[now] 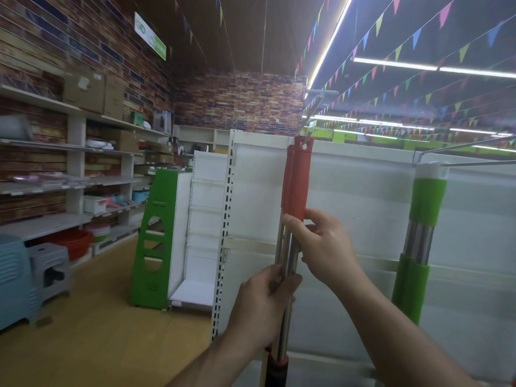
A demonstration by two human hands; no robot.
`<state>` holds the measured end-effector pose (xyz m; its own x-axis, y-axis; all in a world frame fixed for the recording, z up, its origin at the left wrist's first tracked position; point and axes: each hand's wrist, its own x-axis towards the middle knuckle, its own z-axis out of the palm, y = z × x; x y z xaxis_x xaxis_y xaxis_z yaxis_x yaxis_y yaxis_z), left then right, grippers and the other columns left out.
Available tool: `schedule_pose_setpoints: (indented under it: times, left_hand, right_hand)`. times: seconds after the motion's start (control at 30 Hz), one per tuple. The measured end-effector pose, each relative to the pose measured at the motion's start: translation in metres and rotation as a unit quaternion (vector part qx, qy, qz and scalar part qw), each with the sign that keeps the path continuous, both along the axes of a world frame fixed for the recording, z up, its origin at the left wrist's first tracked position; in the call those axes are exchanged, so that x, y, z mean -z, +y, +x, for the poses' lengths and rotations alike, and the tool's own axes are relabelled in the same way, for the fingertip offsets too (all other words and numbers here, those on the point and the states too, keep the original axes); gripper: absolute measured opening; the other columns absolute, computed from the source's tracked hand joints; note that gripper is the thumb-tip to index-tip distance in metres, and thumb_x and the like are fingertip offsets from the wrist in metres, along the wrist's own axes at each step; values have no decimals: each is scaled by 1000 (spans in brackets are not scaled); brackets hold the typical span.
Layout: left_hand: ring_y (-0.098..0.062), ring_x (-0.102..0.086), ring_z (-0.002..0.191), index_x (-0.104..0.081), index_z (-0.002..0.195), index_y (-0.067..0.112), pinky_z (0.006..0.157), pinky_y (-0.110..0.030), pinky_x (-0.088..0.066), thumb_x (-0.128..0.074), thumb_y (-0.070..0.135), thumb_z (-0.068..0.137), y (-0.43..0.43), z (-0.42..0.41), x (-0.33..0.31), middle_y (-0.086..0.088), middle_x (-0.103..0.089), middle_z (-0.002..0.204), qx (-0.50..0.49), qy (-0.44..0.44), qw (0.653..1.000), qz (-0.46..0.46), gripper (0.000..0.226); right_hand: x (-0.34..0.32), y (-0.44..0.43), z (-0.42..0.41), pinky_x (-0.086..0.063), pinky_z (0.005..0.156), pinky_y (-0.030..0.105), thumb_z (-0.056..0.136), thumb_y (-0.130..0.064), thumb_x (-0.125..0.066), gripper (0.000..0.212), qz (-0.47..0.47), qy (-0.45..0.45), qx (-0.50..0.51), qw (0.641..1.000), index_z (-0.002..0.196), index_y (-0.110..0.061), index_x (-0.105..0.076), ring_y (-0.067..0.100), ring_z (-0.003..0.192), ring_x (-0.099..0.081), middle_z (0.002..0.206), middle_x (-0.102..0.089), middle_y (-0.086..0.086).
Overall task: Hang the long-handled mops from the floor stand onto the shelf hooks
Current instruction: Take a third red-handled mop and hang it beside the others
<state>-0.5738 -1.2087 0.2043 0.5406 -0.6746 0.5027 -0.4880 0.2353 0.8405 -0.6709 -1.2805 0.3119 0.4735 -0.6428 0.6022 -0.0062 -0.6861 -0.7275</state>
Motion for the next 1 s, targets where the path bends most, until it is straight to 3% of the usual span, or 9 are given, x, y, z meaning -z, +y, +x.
schedule_pose_setpoints:
  times: [0.13,0.43,0.63,0.8,1.0]
  left_hand:
    - [-6,-72,71,-67,94,46,78,-39,-61,-54,71,81,-5,4,0,8,-76,77,-1,-3,1000,5,31]
    - [0,-71,72,-67,95,42,67,-25,-53,-49,73,80,-12,11,-3,14,-76,78,-21,-23,999,24,38]
    - [-4,-72,71,-69,96,38,75,-37,-61,-51,71,83,-15,13,-6,11,-76,79,-21,-15,999,28,40]
    - [-6,-72,71,-69,94,36,77,-44,-62,-52,70,83,-20,16,-7,9,-76,80,-22,-10,999,28,40]
    - [-9,-73,70,-68,92,38,77,-47,-63,-53,71,83,-28,22,-7,12,-76,79,-28,-10,999,38,37]
  right_hand:
    - [1,-6,5,-62,72,50,94,-50,-66,11,-7,-4,-3,1000,99,-40,-68,19,70,-70,78,-74,-2]
    - [4,-20,15,-60,65,40,95,-51,-65,20,-8,-2,1,1000,106,-35,-69,14,66,-66,76,-71,-4]
    - [4,-27,21,-53,58,35,94,-51,-65,25,-2,-1,8,1000,108,-31,-72,9,56,-59,67,-64,-8]
    - [3,-32,25,-54,62,36,95,-52,-64,25,-1,5,9,1000,110,-33,-70,11,65,-64,77,-70,-6]
    - [3,-40,31,-54,60,35,93,-53,-64,21,4,6,19,1000,104,-36,-71,10,61,-64,75,-70,-6]
